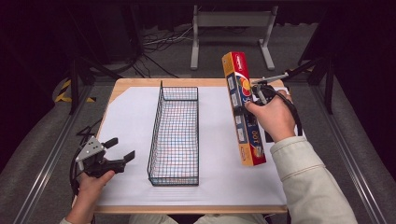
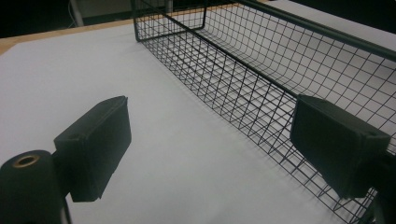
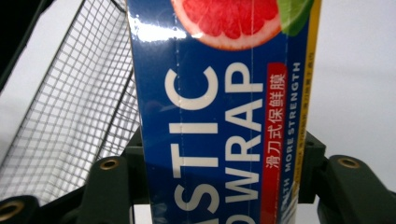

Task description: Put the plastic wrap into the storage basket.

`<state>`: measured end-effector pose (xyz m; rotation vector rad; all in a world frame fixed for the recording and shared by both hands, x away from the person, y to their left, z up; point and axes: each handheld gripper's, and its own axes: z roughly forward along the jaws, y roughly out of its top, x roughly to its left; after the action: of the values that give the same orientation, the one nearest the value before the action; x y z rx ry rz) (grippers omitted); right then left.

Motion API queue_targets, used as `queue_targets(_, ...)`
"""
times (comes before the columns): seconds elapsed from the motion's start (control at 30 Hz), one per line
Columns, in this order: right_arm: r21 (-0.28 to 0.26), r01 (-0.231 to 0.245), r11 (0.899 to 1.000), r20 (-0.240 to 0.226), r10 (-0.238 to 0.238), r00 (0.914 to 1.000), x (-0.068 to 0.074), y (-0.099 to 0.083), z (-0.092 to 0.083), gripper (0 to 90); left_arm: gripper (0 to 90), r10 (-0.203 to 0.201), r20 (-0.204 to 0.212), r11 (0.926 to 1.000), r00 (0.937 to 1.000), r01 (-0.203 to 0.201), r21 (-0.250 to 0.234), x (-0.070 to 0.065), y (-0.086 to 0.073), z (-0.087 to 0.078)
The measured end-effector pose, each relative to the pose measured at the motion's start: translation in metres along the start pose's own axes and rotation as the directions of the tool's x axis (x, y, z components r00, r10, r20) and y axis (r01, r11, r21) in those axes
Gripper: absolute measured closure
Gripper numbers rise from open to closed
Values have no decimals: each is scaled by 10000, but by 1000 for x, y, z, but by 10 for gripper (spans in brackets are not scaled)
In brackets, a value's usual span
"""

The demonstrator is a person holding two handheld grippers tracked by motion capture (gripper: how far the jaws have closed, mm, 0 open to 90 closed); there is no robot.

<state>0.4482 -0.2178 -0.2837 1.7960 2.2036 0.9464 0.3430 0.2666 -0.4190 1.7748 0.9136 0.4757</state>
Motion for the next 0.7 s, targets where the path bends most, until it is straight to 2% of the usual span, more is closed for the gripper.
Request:
queue_targets(0.03,-212,-299,9993,48,301,9995,4,0,0,427,133,-7,20,10000,10000,7,20,0,1,1)
queue_targets(0.07,-212,-299,9993,48,301,9995,4,0,0,427,133,-7,20,10000,10000,7,20,0,1,1)
queue_targets(0.13,-517,-816,9953,-160,809,9966,7,0,-2,428,133,-3,72,10000,10000,3,-26,0,2,3)
queue_targets(0.17,-517,-816,9953,-160,809,9966,7,0,-2,428,133,-3,72,10000,10000,3,-26,0,2,3)
queue_targets(0.23,-644,-1336,9889,-390,1313,9906,9,0,-3,428,133,-7,103,10000,9999,7,-11,0,2,4)
queue_targets(0.37,-654,-1573,9854,-381,1550,9872,12,1,-4,428,133,12,117,10000,9999,-11,-47,-1,3,5)
queue_targets(0.43,-884,-1661,9821,-400,1631,9858,14,1,-4,427,133,24,114,10000,9999,-23,-41,-1,3,5)
queue_targets(0.47,-1155,-1914,9747,-635,1851,9807,16,1,-4,427,133,34,118,10000,9999,-33,-55,-1,3,4)
queue_targets(0.5,-1155,-1914,9747,-635,1851,9807,16,1,-4,427,133,36,92,10000,10000,-35,-32,-1,3,4)
queue_targets(0.57,-1343,-2121,9680,-844,2021,9757,19,1,-2,426,134,2,68,10000,10000,-2,-35,0,3,3)
queue_targets(0.7,-1200,-2200,9681,-1097,2073,9721,28,3,1,426,134,19,64,10000,10000,-19,-61,0,2,2)
